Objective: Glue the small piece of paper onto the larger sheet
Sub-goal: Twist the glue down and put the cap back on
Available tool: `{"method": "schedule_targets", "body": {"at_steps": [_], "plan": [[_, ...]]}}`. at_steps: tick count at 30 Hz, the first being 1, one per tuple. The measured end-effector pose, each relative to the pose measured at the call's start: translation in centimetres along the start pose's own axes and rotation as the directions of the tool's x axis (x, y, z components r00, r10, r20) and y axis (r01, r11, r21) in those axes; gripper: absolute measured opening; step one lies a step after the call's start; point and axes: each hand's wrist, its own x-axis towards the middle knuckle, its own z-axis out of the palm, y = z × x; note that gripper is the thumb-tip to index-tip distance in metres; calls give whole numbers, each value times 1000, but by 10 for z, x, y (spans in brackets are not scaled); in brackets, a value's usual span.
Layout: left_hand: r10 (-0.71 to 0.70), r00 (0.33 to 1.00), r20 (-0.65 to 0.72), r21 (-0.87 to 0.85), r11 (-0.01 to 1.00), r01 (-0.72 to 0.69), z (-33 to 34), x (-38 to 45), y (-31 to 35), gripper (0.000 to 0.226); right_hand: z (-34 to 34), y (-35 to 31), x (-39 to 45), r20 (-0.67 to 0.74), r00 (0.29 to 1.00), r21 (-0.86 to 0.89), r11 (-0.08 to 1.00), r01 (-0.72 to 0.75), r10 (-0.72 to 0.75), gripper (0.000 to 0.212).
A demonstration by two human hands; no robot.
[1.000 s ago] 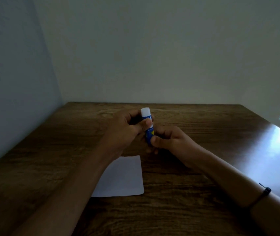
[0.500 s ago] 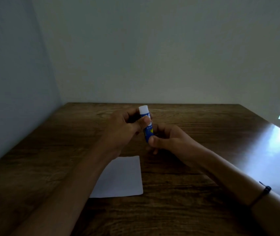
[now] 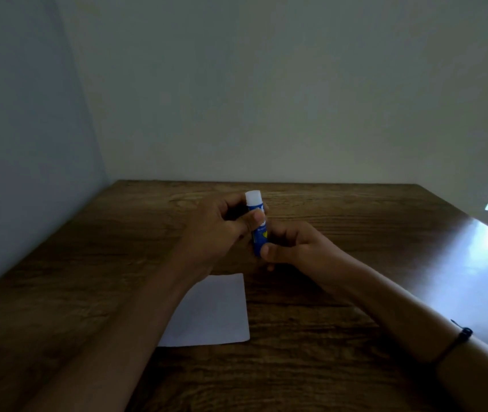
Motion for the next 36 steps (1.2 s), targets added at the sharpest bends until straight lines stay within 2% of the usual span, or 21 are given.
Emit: {"method": "schedule_targets", "body": {"at_steps": [3, 8, 13, 18, 22, 24, 26, 28, 33, 36], "plan": [[-21, 1000, -5, -6, 1000, 21, 1, 0, -1, 14, 2, 0, 2, -28, 1000, -27, 1000, -8, 7, 21], [11, 1000, -4, 8, 1000, -11, -1, 0, 1, 14, -2, -1, -1, 69, 998, 39, 999, -11, 9, 22], [11, 1000, 28, 35, 999, -12, 2, -2, 1, 17, 0, 1, 0, 6, 1000, 9, 1000, 13, -13, 19], [13, 1000, 10, -9, 1000, -13, 0, -1, 4, 15, -3, 1, 0, 86, 996, 58, 998, -16, 11, 20], [7, 1000, 13, 19, 1000, -8, 2, -2, 3, 17, 0, 2, 2, -8, 1000, -1, 1000, 12, -12, 15], [12, 1000, 11, 17, 1000, -12, 1, -1, 3, 17, 0, 3, 3, -20, 1000, 7, 1000, -2, 2, 23], [8, 1000, 2, 6, 1000, -8, -1, 0, 3, 14, -1, 3, 3, 39, 999, 54, 998, -26, 24, 28], [-2, 1000, 4, -3, 1000, 2, -2, 0, 2, 13, -3, 1, 0, 87, 996, 89, 996, -26, 18, 19], [-1, 1000, 17, 36, 999, 0, 2, -2, 2, 15, -2, 5, 1, -2, 1000, 32, 999, 2, -2, 15], [-3, 1000, 10, 16, 1000, 3, 1, -2, 3, 14, -2, 3, 2, 31, 999, 44, 999, -32, 30, 18]]}}
